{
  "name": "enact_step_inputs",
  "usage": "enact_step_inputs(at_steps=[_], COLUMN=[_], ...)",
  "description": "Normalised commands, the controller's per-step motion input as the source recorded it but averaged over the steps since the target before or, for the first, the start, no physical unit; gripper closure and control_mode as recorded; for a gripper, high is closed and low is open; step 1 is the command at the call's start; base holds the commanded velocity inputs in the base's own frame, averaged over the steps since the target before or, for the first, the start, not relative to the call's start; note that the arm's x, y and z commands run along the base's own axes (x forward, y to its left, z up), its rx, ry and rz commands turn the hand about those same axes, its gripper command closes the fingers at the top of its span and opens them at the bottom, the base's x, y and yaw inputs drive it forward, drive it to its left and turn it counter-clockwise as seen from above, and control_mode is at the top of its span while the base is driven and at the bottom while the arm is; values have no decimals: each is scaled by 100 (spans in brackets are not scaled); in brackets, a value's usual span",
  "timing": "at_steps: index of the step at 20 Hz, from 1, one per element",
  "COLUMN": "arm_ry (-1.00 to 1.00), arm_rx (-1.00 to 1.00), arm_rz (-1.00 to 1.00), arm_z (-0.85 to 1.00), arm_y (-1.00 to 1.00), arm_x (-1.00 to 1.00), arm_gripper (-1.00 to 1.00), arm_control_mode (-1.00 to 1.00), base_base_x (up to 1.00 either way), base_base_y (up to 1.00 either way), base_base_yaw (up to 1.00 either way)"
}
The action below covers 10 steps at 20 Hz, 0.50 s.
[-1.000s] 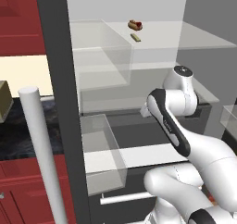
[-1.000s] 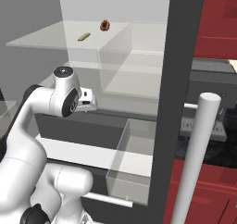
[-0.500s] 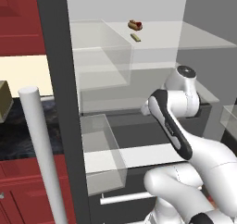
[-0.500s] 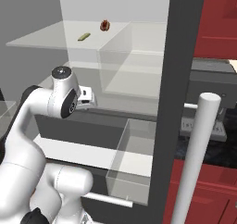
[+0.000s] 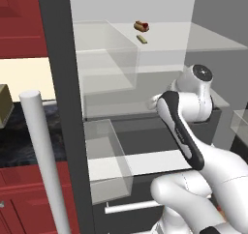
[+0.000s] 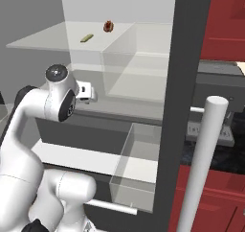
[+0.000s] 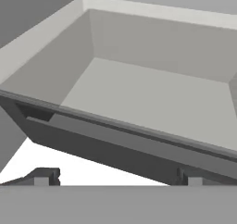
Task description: Pick the egg and butter from the fridge and place them by the bowl for mixing.
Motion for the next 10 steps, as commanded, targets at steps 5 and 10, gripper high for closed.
enact_step_inputs(at_steps=[5,10], arm_ry=[0,-5], arm_rx=[4,3], arm_rz=[-5,-9], arm_z=[62,67], arm_y=[4,0], arm_x=[9,1], arm_gripper=[-100,-100], arm_control_mode=[-100,-100], base_base_x=[0,0], base_base_y=[0,0], base_base_yaw=[0,0])
